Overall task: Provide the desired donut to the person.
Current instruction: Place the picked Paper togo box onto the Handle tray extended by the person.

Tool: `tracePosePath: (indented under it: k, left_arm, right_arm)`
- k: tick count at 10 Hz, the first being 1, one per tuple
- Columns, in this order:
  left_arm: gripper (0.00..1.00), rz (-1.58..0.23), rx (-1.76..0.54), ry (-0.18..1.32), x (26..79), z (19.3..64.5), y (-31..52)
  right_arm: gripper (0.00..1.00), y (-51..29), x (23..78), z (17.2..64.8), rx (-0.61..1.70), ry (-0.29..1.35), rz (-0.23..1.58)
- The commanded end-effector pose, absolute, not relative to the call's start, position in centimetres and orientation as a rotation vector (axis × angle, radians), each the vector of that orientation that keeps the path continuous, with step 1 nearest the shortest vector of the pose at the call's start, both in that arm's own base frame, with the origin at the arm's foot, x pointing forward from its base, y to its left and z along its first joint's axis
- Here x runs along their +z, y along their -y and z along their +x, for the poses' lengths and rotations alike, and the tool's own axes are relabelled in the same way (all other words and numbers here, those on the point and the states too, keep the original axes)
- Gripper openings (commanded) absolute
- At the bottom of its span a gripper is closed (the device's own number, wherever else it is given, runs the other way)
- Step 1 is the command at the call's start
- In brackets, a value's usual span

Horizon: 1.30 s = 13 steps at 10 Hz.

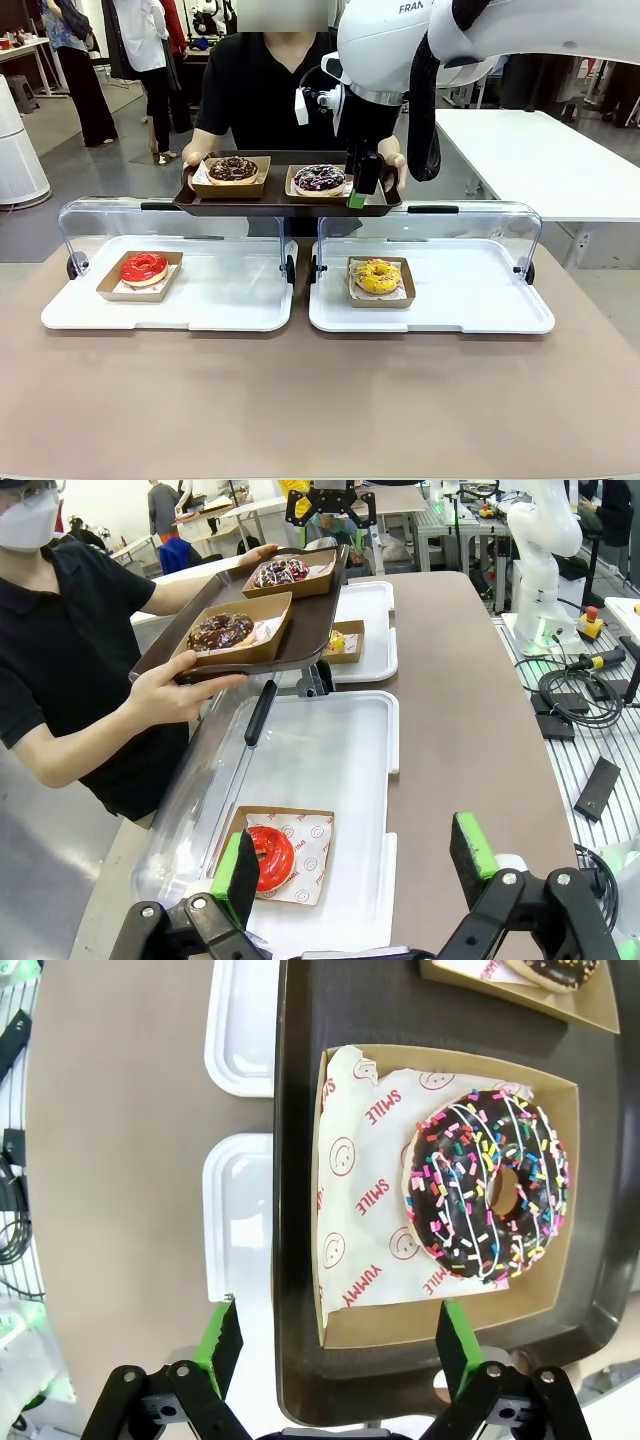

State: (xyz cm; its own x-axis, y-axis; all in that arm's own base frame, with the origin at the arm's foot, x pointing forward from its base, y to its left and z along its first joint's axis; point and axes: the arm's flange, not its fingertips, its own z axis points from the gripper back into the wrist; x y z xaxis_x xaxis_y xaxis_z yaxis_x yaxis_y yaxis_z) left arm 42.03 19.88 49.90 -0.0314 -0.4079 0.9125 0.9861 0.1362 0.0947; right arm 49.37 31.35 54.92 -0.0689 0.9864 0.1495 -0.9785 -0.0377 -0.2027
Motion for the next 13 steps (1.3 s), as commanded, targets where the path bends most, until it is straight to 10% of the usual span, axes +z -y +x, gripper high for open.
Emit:
tracePosePath:
  k: [1, 6, 13]
  left_arm:
    - [1.0, -0.758, -1.311, 1.016, 50.0, 41.9, -20.0]
    - [1.0, -0.758, -1.311, 1.016, 50.0, 41.9, -20.0]
    - [1.0, -0.758, -1.311, 1.016, 50.0, 41.9, -20.0]
  right_arm:
    - [1.0, -31.2, 55.6, 49.3, 1.607, 0.258, -0.017]
    - [1.0, -17.4, 62.2, 39.5, 1.613, 0.164, -0.133]
    - [1.0, -1.7, 59.2, 38.1, 1.428, 0.195, -0.078]
